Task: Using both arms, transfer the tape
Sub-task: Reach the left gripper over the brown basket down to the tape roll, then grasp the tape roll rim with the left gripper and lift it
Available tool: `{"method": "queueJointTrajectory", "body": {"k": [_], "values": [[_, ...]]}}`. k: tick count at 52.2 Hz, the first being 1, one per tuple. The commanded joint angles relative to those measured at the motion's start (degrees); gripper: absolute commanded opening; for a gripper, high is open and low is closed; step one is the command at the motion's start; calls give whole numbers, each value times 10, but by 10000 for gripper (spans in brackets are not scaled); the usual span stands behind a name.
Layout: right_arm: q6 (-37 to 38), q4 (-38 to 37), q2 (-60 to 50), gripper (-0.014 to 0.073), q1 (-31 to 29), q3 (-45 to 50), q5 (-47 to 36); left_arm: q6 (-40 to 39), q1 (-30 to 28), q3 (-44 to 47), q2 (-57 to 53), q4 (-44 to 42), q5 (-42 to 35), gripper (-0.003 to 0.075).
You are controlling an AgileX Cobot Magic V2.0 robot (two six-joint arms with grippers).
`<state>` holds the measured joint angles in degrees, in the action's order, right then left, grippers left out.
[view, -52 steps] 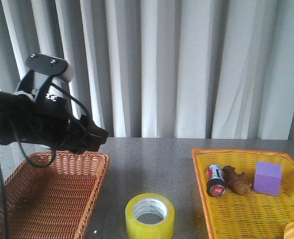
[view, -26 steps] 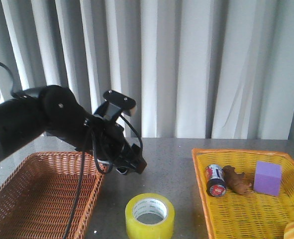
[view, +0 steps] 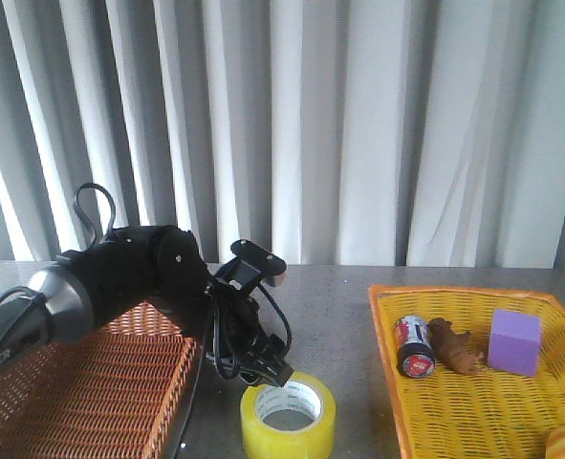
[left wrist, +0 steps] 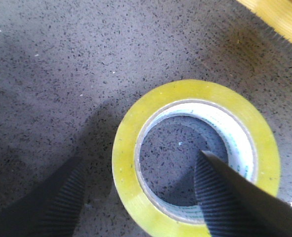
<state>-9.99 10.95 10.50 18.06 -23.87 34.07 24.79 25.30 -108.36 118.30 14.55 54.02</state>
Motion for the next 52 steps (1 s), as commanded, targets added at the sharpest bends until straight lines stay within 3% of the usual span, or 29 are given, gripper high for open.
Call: {"method": "queueJointTrajectory", "body": {"k": [1,34,41,52], "values": [[-1,2,11,-5,-3,-15,-37,2,5,-21,-23,10,-41,470],[-1,2,11,-5,-3,-15,-27,4,5,-21,41,6,-60,413],[-1,2,11,-5,-3,-15,-26,3,5,-21,39,6,-71,330],[-1,1,11,-5,-3,-15,-26,3,5,-21,25,14,-71,100]]}}
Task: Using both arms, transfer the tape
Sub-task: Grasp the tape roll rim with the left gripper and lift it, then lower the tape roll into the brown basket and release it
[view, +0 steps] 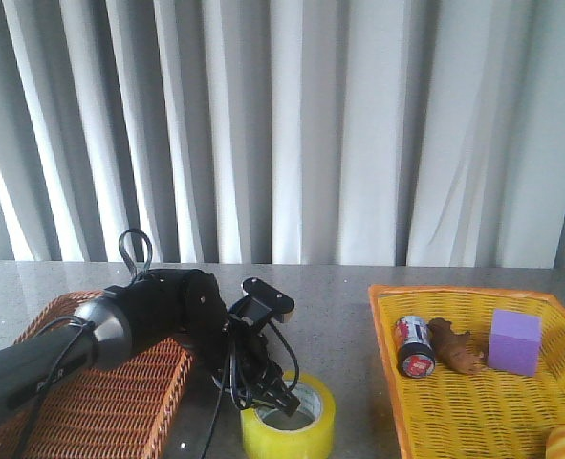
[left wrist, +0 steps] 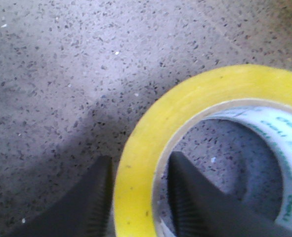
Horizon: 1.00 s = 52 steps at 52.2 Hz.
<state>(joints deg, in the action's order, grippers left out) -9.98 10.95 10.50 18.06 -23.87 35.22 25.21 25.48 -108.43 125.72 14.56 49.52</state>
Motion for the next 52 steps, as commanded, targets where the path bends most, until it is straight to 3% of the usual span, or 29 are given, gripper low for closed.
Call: {"method": "queueJointTrajectory", "body": {"k": [1,7,25,31,42,52], "values": [[-2,1,11,-5,-3,-15,-38,-1,3,-20,-51,14,-26,85],[-2,1,11,-5,-3,-15,-38,-4,3,-20,-70,20,-25,-9],[1,1,11,-5,-3,-15,-39,-7,-11,-20,-211,-7,-9,-7],[4,4,11,-5,-3,-15,-38,-19,-44,-20,-264,-37,19,-7],[5,9,11,-5,-3,-15,-38,-91,-157,2,-309,-99,72,-7],[5,28,11,-5,-3,-15,-38,-97,-213,93,-295,-98,26,-7]]}}
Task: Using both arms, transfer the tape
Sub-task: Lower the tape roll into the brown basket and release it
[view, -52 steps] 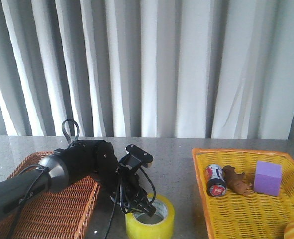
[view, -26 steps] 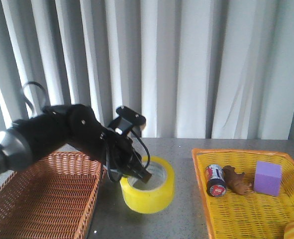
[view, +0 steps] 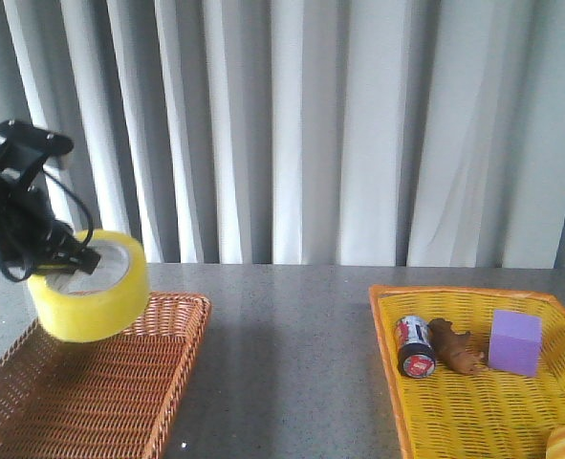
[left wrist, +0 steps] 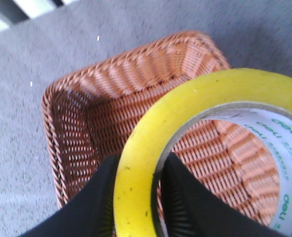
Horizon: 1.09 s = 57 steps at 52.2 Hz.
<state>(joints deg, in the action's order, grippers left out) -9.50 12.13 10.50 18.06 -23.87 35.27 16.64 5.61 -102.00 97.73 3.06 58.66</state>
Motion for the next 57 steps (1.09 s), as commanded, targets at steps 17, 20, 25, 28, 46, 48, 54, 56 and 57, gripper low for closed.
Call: {"method": "queueJointTrajectory", "body": {"k": [17,20,25,28,46,48,54,56,57], "values": [[0,44,12,-5,-3,-15,-38,-7,-22,145,30,21,-148,-7],[0,44,12,-5,-3,-15,-38,-7,-22,145,38,21,-148,-7],[0,44,12,-5,-3,-15,-37,-7,-22,145,47,21,-147,-6],[0,44,12,-5,-3,-15,-37,-7,-22,145,52,21,-145,-3],[0,44,12,-5,-3,-15,-34,-12,-22,145,53,21,-119,186],[0,44,12,-5,-3,-15,-34,-12,-22,145,52,21,-116,221],[0,44,12,-5,-3,-15,-34,-12,-22,145,50,21,-108,321],[0,44,12,-5,-3,-15,-34,-12,-22,143,47,21,-103,349],[0,44,12,-5,-3,-15,-34,-12,-22,143,46,21,-101,356]]}}
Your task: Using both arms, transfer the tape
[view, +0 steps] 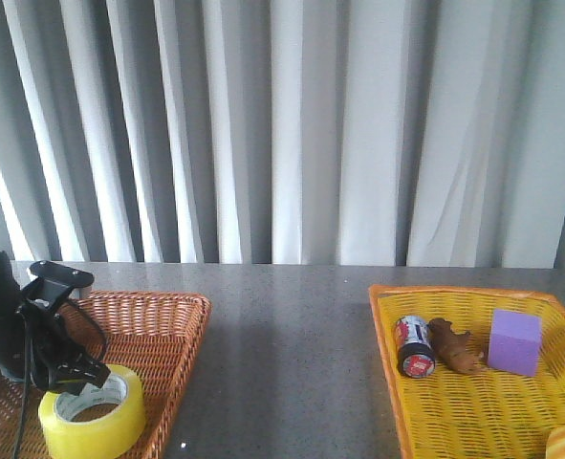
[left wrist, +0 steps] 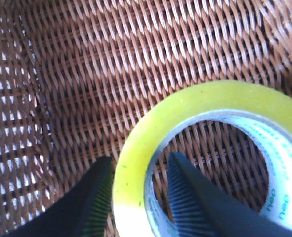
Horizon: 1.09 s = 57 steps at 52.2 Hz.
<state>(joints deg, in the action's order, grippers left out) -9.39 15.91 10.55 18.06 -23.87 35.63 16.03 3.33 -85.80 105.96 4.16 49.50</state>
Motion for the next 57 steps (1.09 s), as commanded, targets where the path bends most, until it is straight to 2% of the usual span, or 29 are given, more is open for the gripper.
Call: {"method": "queueJointTrajectory", "body": {"k": [1,9,16,21,34,37,43,51,57], "values": [[-1,6,11,-5,-3,-15,-38,-6,1,-19,-39,10,-8,364],[-1,3,11,-5,-3,-15,-38,-18,1,-19,-73,10,-6,372],[-1,3,11,-5,-3,-15,-38,-36,0,-19,-133,10,-2,337],[-1,4,11,-5,-3,-15,-38,-40,0,-19,-185,10,7,268],[-1,7,11,-5,-3,-15,-39,-40,0,-17,-373,41,13,-10],[-1,11,11,-5,-3,-15,-43,-40,0,-3,-423,56,-1,-8],[19,12,11,-5,-3,-15,-66,-39,0,64,-517,85,-43,-7],[34,9,11,-5,-3,-15,-94,-43,0,229,-659,92,-132,-8],[34,6,11,-5,-3,-15,-90,-53,0,354,-761,133,-189,-7]]}}
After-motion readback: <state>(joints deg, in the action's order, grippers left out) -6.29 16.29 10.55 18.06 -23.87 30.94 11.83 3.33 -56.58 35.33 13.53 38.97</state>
